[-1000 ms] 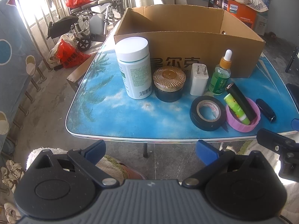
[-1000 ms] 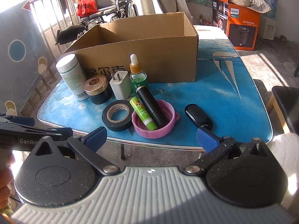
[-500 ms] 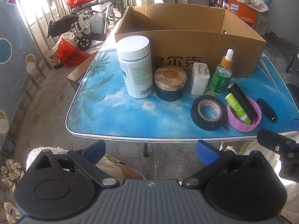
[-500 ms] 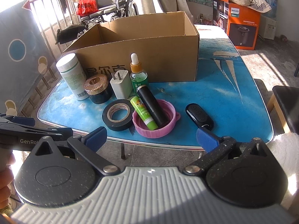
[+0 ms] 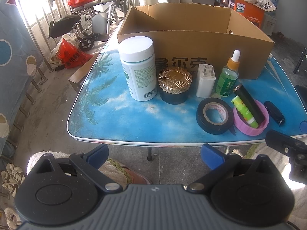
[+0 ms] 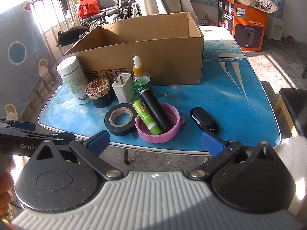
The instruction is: Organize rigid objects
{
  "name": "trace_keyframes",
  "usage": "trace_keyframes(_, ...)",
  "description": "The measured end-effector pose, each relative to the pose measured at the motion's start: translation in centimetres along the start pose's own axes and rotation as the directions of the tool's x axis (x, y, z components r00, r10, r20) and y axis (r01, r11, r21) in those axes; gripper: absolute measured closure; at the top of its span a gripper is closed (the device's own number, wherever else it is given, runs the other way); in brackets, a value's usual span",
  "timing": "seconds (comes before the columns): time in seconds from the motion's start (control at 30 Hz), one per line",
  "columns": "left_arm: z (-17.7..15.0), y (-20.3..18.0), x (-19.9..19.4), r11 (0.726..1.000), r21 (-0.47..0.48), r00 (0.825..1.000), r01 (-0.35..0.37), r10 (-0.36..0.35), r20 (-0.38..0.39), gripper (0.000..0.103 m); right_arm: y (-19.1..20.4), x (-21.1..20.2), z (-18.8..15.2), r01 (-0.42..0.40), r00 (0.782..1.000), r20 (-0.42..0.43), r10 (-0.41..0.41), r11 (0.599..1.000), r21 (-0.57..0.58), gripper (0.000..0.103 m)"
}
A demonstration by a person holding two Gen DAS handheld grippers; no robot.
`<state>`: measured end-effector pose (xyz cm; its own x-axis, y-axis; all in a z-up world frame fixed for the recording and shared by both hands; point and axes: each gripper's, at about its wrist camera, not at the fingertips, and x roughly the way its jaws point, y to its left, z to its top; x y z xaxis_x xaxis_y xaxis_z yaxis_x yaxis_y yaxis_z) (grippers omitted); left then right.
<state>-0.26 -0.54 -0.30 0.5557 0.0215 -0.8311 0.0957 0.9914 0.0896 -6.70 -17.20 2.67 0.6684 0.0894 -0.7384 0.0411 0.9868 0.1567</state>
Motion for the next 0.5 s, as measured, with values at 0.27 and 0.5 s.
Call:
trace_keyframes(0.27,0.7,-0.4,0.6,1.0,0.013,1.0,0.002,-0.002,-0.011,0.0,-0.6,0.2,0.3,0.005,1.0,0.003,-0.005,1.0,0.019,0.001)
trace_keyframes(0.5,1.3,-1.1,0.4,0.997,0.056,0.998,0.049,-0.052,0.045,0.0,-1.8,-0.1,1.1,0.013,0.999,0.052,-0.015,0.999,0.04,0.001)
